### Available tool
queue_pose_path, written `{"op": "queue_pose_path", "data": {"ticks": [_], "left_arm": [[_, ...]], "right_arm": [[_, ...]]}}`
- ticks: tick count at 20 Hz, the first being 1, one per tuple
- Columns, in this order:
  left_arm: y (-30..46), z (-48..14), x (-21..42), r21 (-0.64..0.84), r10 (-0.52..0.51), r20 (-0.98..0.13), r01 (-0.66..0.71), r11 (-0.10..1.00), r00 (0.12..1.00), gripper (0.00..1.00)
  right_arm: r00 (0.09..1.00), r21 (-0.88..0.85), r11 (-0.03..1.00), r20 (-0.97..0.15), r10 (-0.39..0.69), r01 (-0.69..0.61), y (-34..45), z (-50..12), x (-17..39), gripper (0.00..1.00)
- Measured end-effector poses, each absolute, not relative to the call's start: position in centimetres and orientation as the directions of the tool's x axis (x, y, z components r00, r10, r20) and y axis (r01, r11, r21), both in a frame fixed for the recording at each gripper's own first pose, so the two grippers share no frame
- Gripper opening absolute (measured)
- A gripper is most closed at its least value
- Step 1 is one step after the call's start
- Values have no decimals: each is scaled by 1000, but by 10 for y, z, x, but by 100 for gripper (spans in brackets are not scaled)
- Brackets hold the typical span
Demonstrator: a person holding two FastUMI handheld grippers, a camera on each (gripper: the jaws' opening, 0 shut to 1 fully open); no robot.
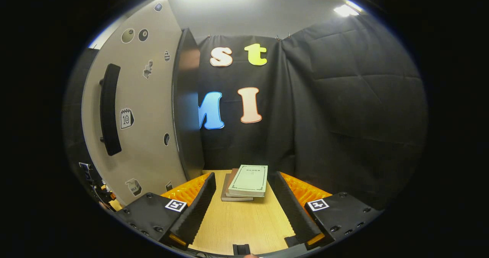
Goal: Open the cabinet door with the right hand, grasp the bottle in the cabinet with the left hand and place it on the coaster, then close the cabinet door with the right hand.
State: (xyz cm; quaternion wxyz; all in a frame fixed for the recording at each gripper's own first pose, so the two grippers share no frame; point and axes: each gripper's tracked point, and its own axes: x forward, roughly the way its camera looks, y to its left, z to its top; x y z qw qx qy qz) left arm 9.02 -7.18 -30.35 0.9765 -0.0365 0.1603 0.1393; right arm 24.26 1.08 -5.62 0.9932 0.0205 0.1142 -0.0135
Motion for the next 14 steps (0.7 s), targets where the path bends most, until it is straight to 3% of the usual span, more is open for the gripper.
{"op": "queue_pose_path", "data": {"ticks": [9, 10, 14], "left_arm": [[-64, -211, 88, 10, 276, -207, -280, 960, 939, 80], [-65, -198, 86, 11, 274, -200, -277, 961, 941, 80], [-68, -141, 77, 14, 267, -179, -269, 963, 947, 80]], "right_arm": [[982, 83, 996, -188, 36, -20, 22, -36, 241, 98], [982, 91, 995, -185, 47, -30, 23, -32, 241, 93], [982, 121, 988, -154, 111, -92, 35, -12, 243, 98]]}}
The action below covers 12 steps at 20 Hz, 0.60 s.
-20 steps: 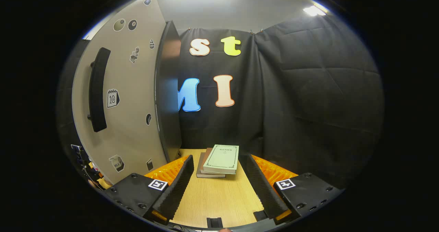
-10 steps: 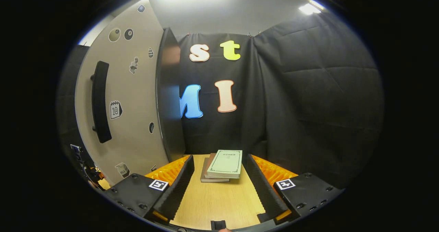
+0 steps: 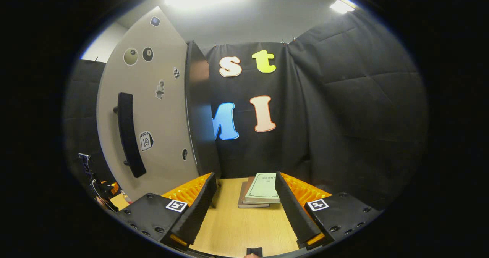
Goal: Open the cabinet door with the right hand, grasp the bottle in the cabinet with the left hand and place it on the coaster, then close the cabinet door with the right hand.
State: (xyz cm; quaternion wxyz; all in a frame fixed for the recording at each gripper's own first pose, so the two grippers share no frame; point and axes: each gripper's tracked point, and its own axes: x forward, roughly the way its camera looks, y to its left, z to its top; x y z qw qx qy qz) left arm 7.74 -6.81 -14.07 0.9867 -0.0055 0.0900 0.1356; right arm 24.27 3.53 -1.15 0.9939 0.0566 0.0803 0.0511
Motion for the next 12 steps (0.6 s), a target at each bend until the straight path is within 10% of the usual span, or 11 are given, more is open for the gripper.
{"op": "queue_pose_path", "data": {"ticks": [12], "left_arm": [[-89, 20, 33, 20, 108, -44, -107, 994, 993, 80]], "right_arm": [[963, 137, 961, -90, 254, -241, 110, 35, 264, 98]]}}
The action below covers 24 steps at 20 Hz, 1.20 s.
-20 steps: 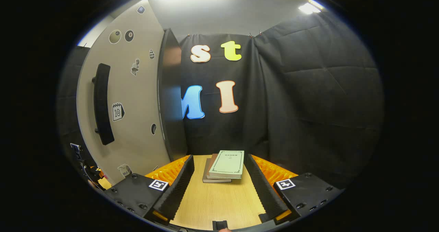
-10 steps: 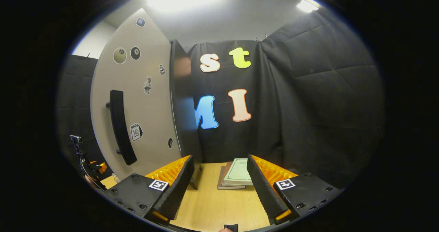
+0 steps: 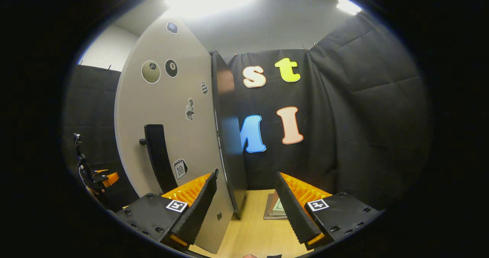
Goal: Open the cabinet door with the right hand, grasp the bottle in the cabinet with the left hand and place it on the coaster, then close the cabinet door with the right hand.
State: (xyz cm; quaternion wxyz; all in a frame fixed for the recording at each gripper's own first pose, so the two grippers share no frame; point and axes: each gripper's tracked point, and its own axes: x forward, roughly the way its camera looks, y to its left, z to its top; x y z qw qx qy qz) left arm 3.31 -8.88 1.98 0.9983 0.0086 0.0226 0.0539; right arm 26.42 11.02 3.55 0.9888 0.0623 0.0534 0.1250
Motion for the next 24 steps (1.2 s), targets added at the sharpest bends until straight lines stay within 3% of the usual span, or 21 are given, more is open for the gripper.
{"op": "queue_pose_path", "data": {"ticks": [6, 7, 11, 24], "left_arm": [[-52, 33, 43, 31, 58, 4, -58, 998, 998, 79], [-43, 28, 46, 24, 60, -5, -60, 998, 998, 79], [-18, 19, 53, -37, 41, -19, -42, 998, 999, 81], [42, 6, 65, -88, 43, -18, -44, 995, 999, 79]], "right_arm": [[980, -12, 986, -104, 167, -169, 130, 45, 258, 98], [985, -47, 989, -106, 136, -142, 128, 44, 259, 91], [991, -63, 995, -115, 74, -81, 130, 45, 257, 94], [967, -46, 971, -110, 229, -235, 223, 52, 255, 92]]}}
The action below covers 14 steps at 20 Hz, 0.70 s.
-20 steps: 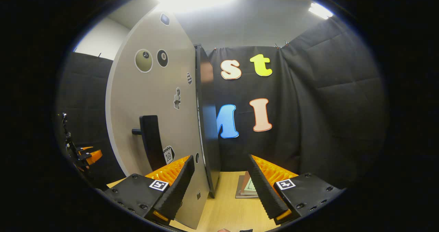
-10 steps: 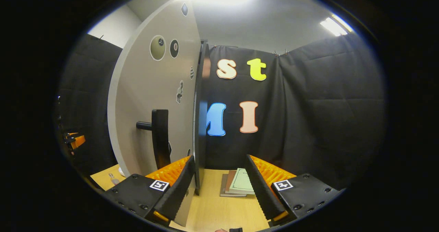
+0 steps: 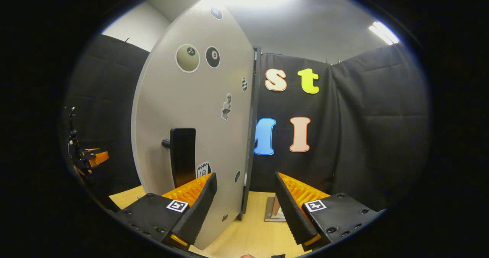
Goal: Open the cabinet door with the right hand, grasp the bottle in the cabinet with the left hand and place it on the coaster, then close the cabinet door with the right hand.
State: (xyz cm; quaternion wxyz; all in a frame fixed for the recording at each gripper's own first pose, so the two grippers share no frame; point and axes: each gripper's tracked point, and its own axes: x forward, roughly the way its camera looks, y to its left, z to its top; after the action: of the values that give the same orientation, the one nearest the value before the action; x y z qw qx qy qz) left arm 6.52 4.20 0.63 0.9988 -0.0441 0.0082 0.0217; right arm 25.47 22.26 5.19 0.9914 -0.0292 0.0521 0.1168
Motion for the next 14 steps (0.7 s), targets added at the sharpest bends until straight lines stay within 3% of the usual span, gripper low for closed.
{"op": "queue_pose_path", "data": {"ticks": [14], "left_arm": [[106, -7, 38, -44, 109, -28, -111, 993, 994, 79]], "right_arm": [[932, 43, 936, -82, 352, -350, 311, 46, 277, 92]]}}
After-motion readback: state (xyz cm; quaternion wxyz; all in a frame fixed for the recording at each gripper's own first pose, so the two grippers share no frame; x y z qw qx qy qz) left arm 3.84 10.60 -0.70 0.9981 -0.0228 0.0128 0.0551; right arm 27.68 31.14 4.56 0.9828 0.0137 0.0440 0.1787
